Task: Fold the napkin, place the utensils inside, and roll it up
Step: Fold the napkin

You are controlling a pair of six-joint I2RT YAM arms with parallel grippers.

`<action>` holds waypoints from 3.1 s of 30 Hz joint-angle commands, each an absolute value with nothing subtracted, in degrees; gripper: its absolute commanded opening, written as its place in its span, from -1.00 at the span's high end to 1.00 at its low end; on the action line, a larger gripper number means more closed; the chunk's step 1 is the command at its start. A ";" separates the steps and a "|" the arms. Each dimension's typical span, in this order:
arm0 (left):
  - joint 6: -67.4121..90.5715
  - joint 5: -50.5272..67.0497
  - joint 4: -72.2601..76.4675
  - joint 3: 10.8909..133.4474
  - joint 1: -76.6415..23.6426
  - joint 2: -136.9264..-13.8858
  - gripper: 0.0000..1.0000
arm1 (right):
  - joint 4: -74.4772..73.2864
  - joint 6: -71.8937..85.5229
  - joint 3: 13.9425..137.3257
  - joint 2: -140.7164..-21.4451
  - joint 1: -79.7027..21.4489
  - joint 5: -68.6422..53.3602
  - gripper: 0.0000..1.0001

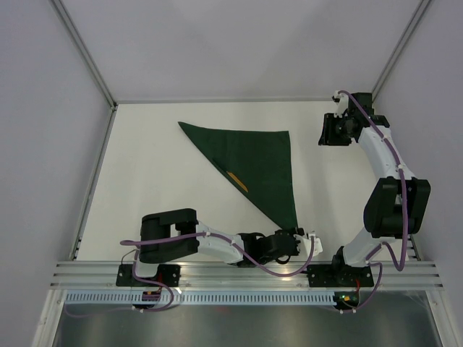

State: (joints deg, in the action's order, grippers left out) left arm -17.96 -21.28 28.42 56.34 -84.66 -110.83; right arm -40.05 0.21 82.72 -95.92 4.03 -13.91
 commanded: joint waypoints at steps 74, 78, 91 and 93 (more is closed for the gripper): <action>4.56 -4.75 22.94 63.55 -70.24 -107.67 0.95 | -38.14 0.53 79.89 -95.80 4.31 -13.71 0.07; 9.83 -3.43 22.50 62.76 -66.10 -105.74 0.95 | -38.06 0.44 79.81 -95.89 4.31 -14.15 0.07; 19.51 1.84 20.92 60.56 -51.26 -101.16 0.95 | -37.18 0.44 78.58 -95.54 4.31 -15.12 0.07; 20.30 2.28 21.00 60.03 -49.93 -100.46 0.95 | -37.09 0.53 78.49 -95.54 4.31 -15.12 0.07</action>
